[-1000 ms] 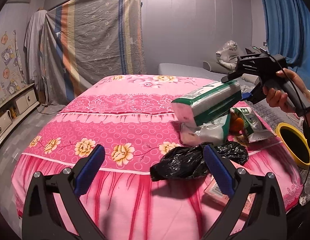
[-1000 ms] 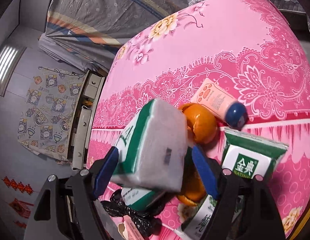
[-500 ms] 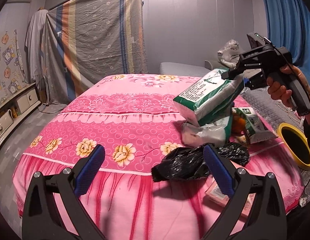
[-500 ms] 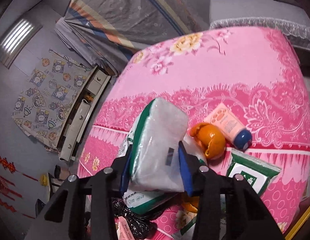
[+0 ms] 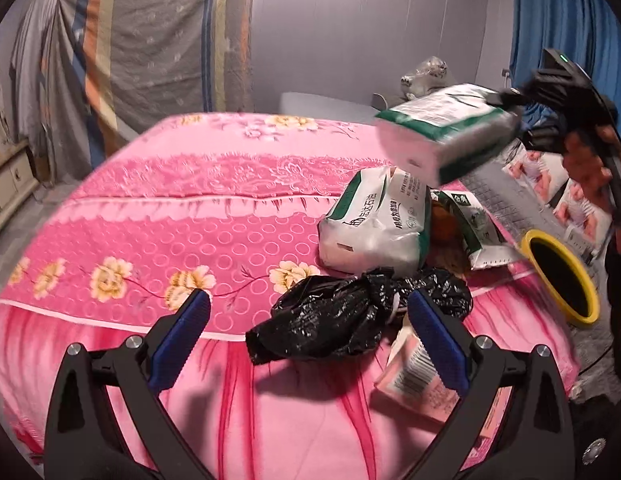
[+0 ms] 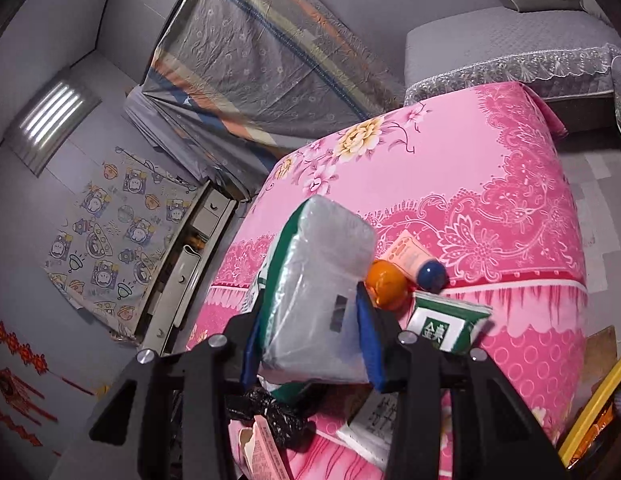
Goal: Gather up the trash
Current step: 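Lift the tissue pack with the right tool while the left tool grasps a black plastic bag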
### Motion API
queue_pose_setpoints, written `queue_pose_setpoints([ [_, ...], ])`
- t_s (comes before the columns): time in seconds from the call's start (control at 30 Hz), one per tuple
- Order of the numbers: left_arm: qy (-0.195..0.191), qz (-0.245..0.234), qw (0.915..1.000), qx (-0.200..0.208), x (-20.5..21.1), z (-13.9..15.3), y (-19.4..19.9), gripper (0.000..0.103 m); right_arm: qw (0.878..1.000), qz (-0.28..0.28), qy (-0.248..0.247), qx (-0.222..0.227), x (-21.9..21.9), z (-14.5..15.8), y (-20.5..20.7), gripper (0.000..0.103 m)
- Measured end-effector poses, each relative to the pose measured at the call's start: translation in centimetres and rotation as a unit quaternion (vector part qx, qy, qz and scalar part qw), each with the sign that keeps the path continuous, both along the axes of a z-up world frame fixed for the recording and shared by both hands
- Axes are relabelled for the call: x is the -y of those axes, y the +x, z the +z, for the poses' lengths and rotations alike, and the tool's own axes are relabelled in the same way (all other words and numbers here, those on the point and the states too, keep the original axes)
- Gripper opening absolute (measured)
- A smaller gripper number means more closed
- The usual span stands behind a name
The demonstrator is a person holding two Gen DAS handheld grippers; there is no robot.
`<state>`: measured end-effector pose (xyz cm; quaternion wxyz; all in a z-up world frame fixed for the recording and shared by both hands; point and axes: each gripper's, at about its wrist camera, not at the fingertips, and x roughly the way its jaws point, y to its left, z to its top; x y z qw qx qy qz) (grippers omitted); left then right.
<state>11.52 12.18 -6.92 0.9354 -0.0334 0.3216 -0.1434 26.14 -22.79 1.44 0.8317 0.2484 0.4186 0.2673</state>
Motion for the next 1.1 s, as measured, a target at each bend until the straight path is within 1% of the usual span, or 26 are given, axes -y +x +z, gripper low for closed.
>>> queue_pose_setpoints([
  [0.13,-0.036,0.003,0.9988,-0.032,-1.0,-1.2,1.8,0.092,1.0,0.001,0.006,0.007,0.6,0.4,-1.3,0.039],
  [0.2,-0.048,0.002,0.9978,-0.045,-1.4,-1.6,2.2,0.079,1.0,0.001,0.007,0.011,0.6,0.8,-2.0,0.039],
  [0.27,-0.052,0.002,0.9971,-0.055,-1.5,-2.0,2.4,0.073,1.0,0.002,0.006,0.015,0.4,1.1,-2.5,0.039],
  [0.33,-0.044,0.0,0.9974,-0.057,-1.1,-2.2,2.3,0.072,1.0,0.002,0.007,0.017,0.4,1.2,-2.9,0.039],
  [0.37,-0.036,0.0,0.9978,-0.056,-0.9,-2.3,2.3,0.067,1.0,0.003,0.007,0.018,0.3,1.3,-2.9,0.039],
  [0.4,-0.032,0.0,0.9979,-0.057,-0.8,-2.5,2.2,0.058,1.0,0.003,0.008,0.018,0.2,1.3,-3.1,0.039],
  [0.43,-0.034,-0.003,0.9974,-0.063,-0.7,-2.7,2.3,0.053,1.0,0.004,0.008,0.018,0.1,1.4,-3.2,0.039],
  [0.5,-0.042,-0.002,0.9968,-0.068,-0.9,-2.8,2.3,0.032,1.0,0.007,0.01,0.016,-0.1,1.3,-3.4,0.039],
  [0.53,-0.04,0.001,0.9969,-0.067,-0.9,-2.8,2.3,0.03,1.0,0.01,0.009,0.016,-0.3,1.3,-3.4,0.039],
  [0.6,-0.035,0.007,0.9976,-0.06,-1.1,-2.5,2.1,0.018,1.0,0.011,0.01,0.015,-0.5,1.3,-3.5,0.039],
  [0.63,-0.037,0.008,0.9977,-0.056,-1.2,-2.3,1.9,0.016,1.0,0.014,0.009,0.015,-0.6,1.3,-3.7,0.039],
  [0.77,-0.043,0.016,0.9983,-0.035,-1.9,-1.0,1.1,0.012,1.0,0.017,0.011,0.02,-0.7,1.5,-4.2,0.039],
  [0.87,-0.043,0.032,0.9985,-0.015,-2.6,0.1,0.2,0.01,1.0,0.016,0.014,0.023,-0.6,1.6,-4.6,0.039],
  [0.93,-0.046,0.052,0.9975,0.01,-3.1,1.3,-0.6,0.009,0.999,0.014,0.015,0.025,-0.4,1.6,-4.9,0.039],
  [1.1,-0.029,0.103,0.9913,0.076,-3.4,4.1,-2.5,0.008,0.999,0.014,0.015,0.036,-0.2,2.1,-5.9,0.039],
])
